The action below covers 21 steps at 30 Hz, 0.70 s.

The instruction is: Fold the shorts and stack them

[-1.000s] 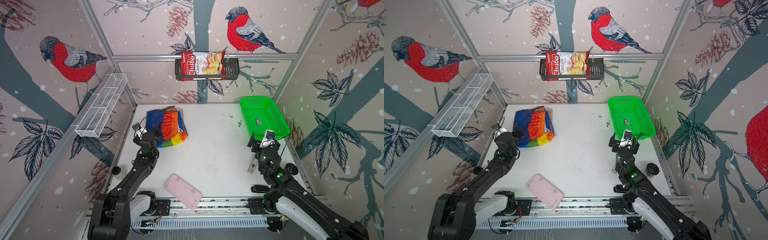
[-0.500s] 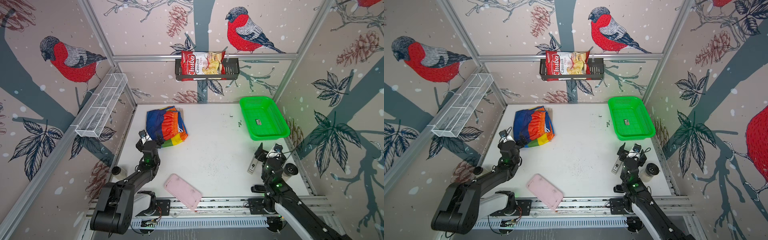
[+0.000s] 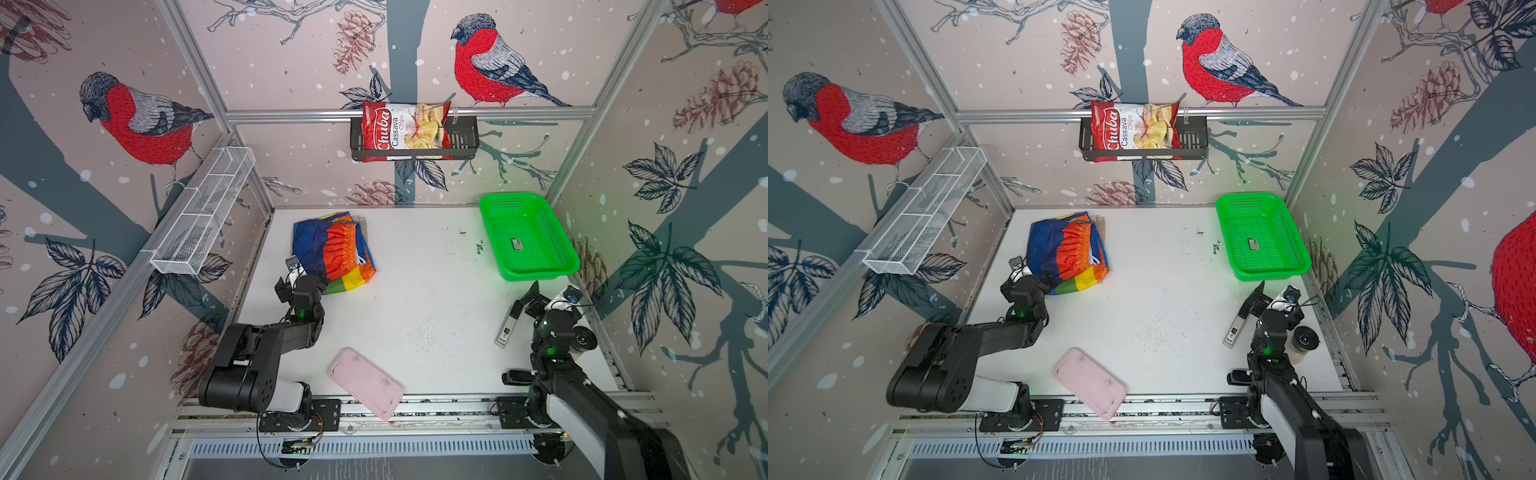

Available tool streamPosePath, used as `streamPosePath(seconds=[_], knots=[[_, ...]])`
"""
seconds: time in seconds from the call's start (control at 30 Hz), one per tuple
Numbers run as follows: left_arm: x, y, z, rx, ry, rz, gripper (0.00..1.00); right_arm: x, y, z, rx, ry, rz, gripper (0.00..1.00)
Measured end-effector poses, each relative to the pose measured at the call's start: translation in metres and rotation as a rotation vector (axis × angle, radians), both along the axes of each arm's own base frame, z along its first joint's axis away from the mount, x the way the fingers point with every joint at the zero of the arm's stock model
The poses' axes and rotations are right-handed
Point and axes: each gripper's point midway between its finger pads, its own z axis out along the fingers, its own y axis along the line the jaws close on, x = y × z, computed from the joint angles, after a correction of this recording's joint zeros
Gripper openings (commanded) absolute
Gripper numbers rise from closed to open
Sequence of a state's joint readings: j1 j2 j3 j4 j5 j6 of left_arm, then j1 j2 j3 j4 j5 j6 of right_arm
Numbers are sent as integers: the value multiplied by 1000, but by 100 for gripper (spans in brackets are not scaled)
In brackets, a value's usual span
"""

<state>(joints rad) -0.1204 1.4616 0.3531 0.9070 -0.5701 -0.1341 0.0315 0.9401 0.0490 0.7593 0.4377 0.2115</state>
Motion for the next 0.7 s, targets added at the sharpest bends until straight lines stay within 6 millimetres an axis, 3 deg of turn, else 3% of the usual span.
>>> streamPosePath(seconds=[0.1,0.33,0.47,0.6,0.7], knots=[[2,-1,-7,27,-4,-21,99,25,5,-2,11,35,29,100],[-16,-7,-23,47,-17,-101,99,74,16,-2,8,55,94,99],[-9,-15,-8,47,-77,-157,99,70,20,-13,-16,6,118,100],[-6,-14,-5,40,-90,-174,99,75,37,-7,-63,-16,216,99],[-4,-15,-5,36,-92,-190,99,80,34,-2,-56,-31,263,99]])
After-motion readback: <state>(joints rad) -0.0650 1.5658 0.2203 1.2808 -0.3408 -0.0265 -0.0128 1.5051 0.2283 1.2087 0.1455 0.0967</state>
